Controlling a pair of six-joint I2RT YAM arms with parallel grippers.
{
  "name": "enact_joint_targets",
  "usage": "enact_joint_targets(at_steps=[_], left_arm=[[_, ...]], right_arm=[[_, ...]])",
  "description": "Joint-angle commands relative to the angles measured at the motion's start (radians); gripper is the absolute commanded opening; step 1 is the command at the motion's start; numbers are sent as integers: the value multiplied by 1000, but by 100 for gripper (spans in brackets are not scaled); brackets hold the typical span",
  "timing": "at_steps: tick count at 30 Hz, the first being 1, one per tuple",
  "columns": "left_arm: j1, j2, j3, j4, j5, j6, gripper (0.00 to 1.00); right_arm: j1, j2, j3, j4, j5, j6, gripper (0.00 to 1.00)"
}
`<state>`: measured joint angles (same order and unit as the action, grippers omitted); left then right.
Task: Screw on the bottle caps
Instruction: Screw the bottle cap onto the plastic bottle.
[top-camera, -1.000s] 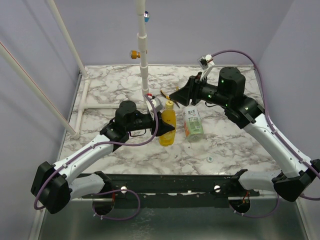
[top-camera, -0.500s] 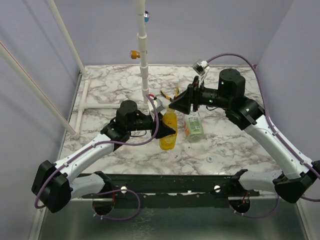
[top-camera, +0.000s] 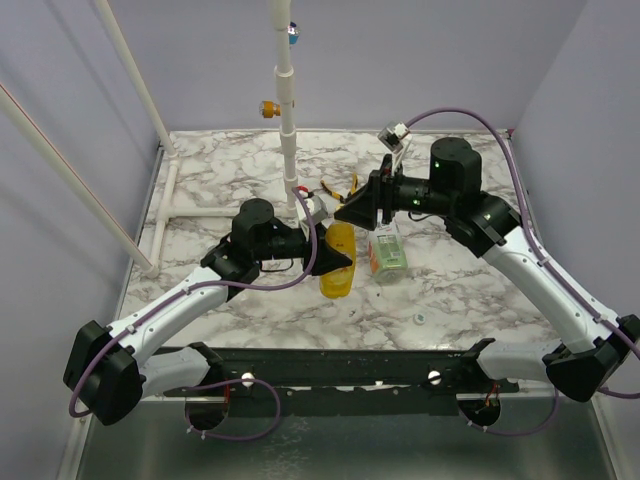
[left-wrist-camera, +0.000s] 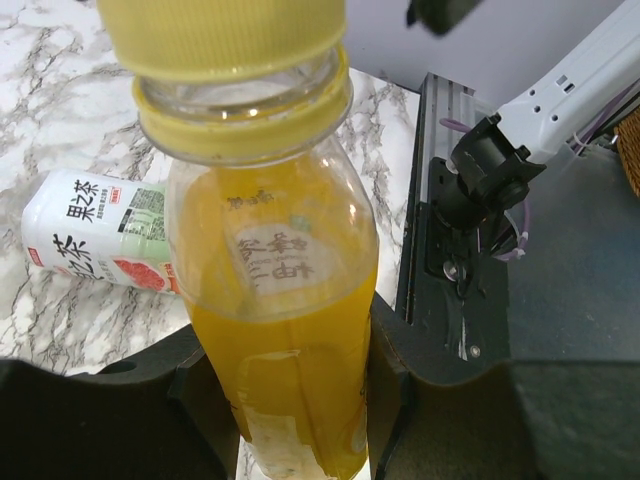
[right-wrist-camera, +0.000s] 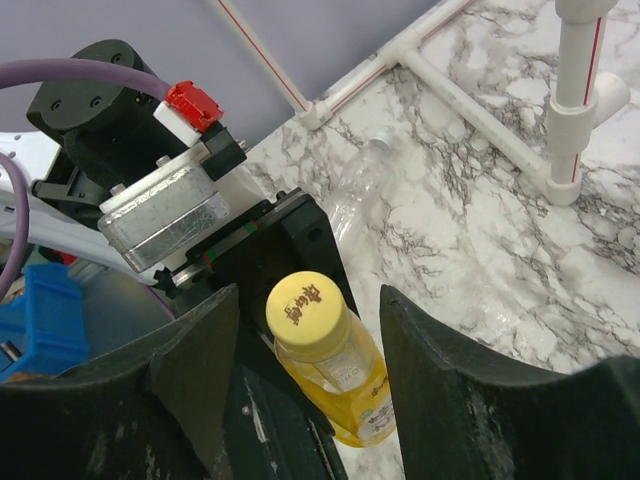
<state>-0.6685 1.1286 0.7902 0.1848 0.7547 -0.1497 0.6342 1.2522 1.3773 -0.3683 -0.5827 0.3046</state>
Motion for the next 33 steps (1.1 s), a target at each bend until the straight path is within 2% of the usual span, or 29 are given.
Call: enact_joint_targets(at_steps=[1,4,16,21,25,33], left_arm=[[1,5,31,14,34,-1,0],[1,6,32,15,32,1,0],[1,11,32,13,22,2,0],[1,18,42,14,-56,-6,0],[0,34,68,8,-175,-8,0],[-47,64,144,-14,-458,26,0]], right_arm=[[4,7,-17,5,-32,-7,62],[9,8,-19,8,-31,-5,61],[11,6,-30,21,-1,17,43],[26,11,-29,-6,70,16,35],[63,28,-19,-43,200,23,32],[167,102,15,-120,618,82,29]])
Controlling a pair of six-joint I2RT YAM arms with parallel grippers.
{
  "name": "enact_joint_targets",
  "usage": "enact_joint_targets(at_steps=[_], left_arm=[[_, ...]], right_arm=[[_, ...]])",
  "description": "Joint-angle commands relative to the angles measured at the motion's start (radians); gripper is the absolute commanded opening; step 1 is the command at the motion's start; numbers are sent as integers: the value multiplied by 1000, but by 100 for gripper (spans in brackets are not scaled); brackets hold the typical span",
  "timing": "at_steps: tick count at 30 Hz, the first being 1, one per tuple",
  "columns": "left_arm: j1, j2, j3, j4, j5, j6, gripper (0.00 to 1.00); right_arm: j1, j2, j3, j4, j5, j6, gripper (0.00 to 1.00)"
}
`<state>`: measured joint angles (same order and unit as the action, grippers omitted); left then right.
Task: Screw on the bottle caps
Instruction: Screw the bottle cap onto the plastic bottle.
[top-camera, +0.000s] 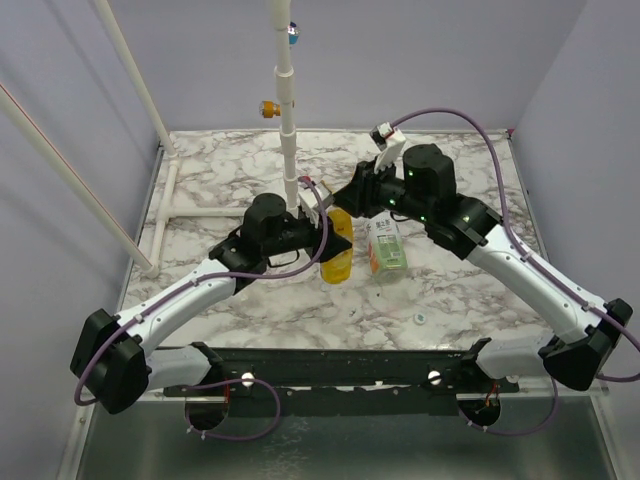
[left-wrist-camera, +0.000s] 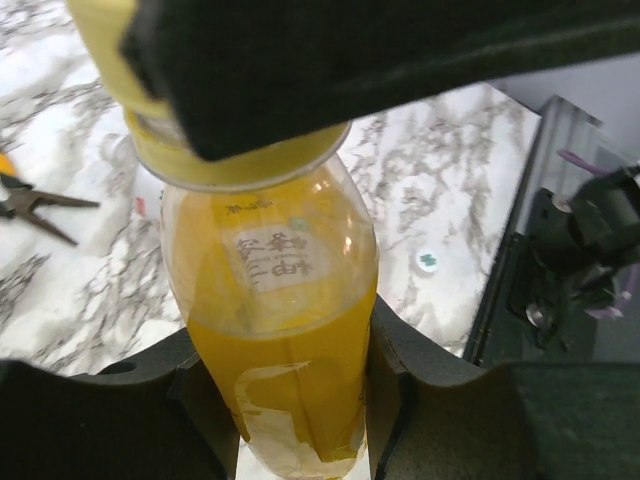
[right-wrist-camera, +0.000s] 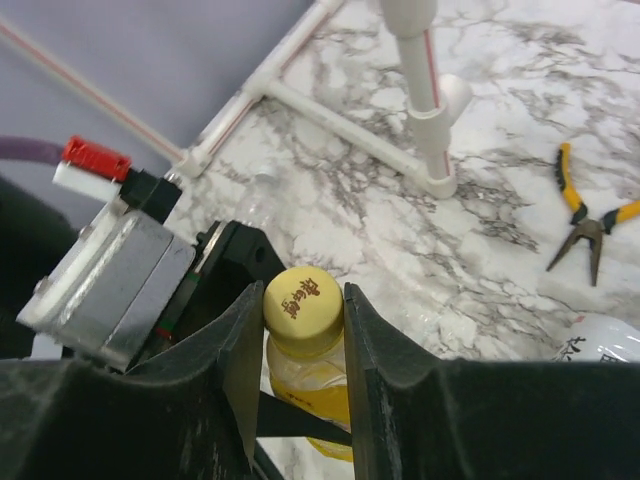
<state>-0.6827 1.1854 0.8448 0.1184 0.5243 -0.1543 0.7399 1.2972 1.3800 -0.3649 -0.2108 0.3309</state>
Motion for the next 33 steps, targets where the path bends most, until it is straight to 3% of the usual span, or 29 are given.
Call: enact_joint_targets(at_steps=[1,7,17,33], left_arm=[[-43,12,99,53,-265,36,0],[-116,40,132,68,-464,83,0],[-128,52,123,62,-499,65,0],[-89,15,47,30,-421,26,0]], right_arm=[[69,69,17,-129,276,68,28],[99,135,66,-163,416,171,27],[124,138,73,-111,496,187,34],[124,62,104,-71,427,115,70]])
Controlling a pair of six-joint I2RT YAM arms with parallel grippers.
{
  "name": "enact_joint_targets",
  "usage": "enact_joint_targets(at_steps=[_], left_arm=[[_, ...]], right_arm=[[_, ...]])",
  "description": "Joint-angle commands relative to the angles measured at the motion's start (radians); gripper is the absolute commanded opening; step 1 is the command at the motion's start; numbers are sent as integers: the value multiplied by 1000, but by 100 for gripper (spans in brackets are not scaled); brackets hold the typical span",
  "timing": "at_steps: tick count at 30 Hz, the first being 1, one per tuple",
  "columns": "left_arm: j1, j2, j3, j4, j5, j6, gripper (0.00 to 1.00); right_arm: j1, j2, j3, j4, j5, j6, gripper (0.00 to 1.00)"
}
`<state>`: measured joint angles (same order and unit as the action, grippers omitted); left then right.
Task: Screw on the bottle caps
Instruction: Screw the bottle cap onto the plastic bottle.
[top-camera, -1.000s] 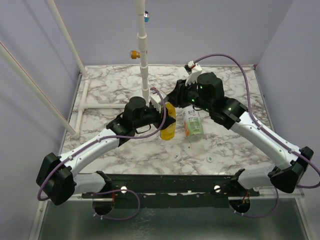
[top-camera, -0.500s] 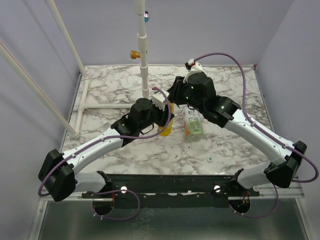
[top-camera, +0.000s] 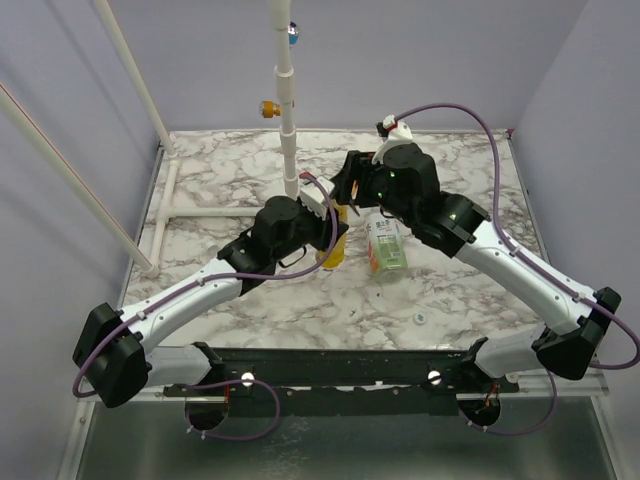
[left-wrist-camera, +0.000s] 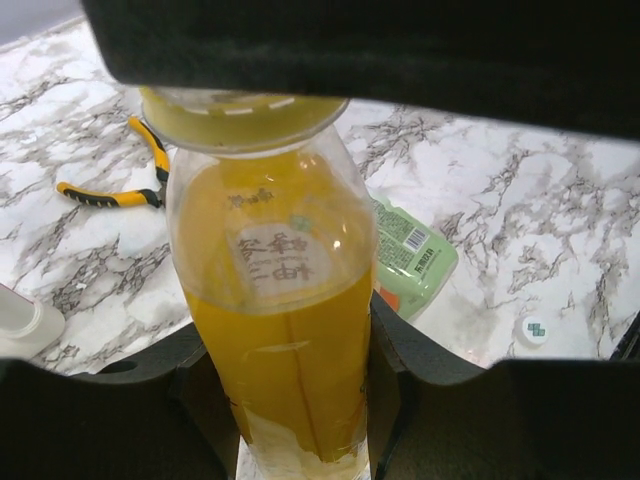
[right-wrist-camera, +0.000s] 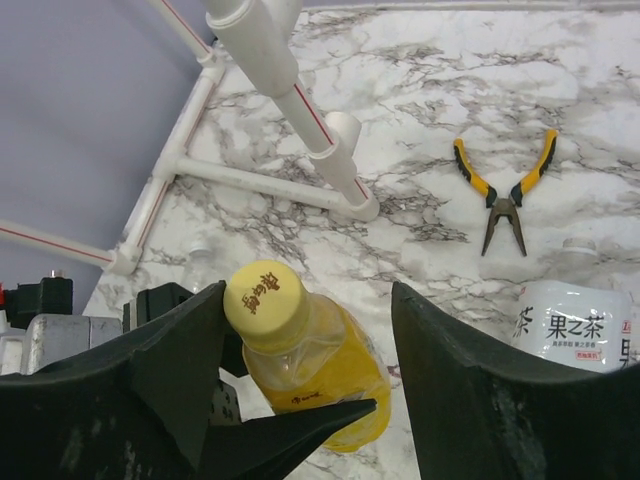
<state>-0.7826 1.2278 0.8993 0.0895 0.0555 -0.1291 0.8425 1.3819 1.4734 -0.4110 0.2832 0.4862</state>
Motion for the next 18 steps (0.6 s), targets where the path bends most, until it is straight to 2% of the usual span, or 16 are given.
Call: enact_joint_targets(at_steps=[1,11,18], left_arm=[[13,-31,-11,56,58,1,0],[29,-51,-25,47,154,5,0],[61,-82,-41,34,341,-2,0]], right_arm=[[21,-31,4,-13,-84,-48,72],[21,-89,-41,29,-257,-118,75],[20,-167,-88,16,-277,-172,80]])
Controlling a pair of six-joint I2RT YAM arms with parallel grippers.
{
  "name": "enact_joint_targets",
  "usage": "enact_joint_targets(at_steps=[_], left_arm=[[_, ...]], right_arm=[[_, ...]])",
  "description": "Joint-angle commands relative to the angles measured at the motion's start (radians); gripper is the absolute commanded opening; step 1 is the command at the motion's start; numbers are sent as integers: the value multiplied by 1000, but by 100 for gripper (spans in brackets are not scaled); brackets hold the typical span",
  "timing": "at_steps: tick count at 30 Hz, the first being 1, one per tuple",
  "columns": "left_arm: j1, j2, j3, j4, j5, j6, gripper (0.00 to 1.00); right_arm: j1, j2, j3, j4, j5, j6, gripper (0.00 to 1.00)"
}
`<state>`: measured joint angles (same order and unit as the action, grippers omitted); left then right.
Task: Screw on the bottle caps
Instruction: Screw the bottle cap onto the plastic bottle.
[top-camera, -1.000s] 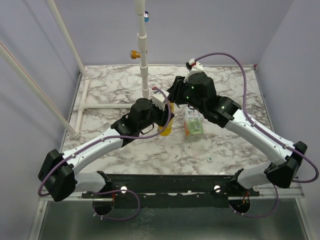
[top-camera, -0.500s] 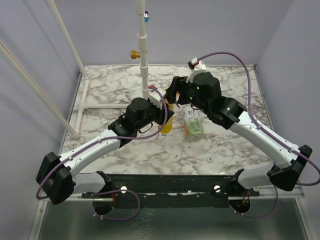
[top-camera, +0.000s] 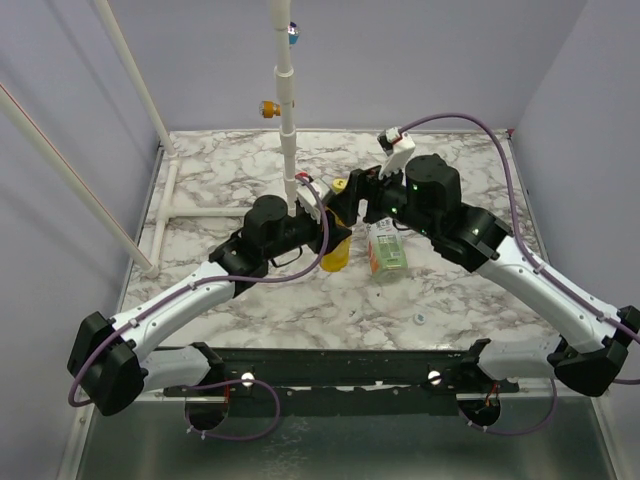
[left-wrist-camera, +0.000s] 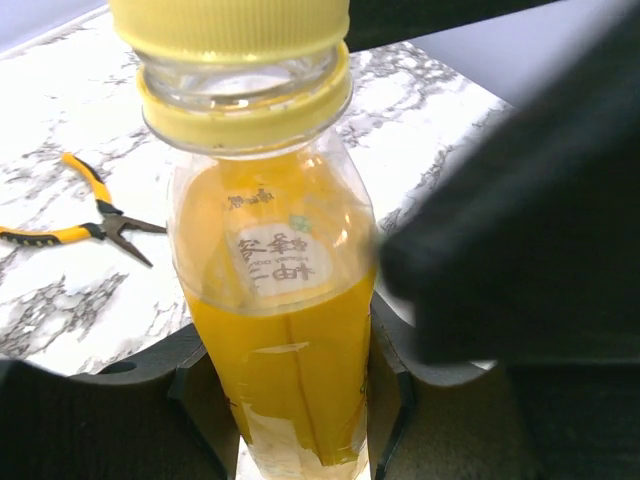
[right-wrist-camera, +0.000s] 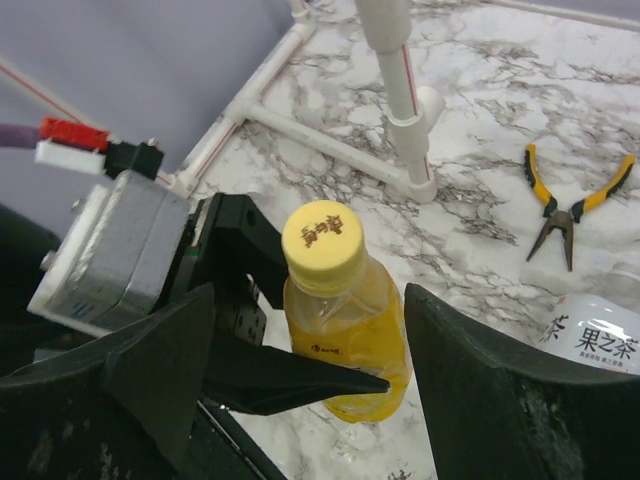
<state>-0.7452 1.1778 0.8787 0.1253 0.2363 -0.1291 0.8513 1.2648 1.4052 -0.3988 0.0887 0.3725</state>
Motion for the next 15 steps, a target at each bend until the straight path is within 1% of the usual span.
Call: enact_joint_targets(at_steps=[1,7,12,15], left_arm=[[27,-38,-25,-1,195,-4,0],[39,-80,-59,-6,316,-18,0],[41,-118,-86,-5,380,-31,0],[46,-140,-102,-3,401,-39,0]], right_arm=[[11,-57,-21,3,-118,-69,80],[-7,-97,-35,3,-275,-125,82],[-93,-106,-50,23,-458,-124,83],[-168,-112,-75,79,-633,-99,83]])
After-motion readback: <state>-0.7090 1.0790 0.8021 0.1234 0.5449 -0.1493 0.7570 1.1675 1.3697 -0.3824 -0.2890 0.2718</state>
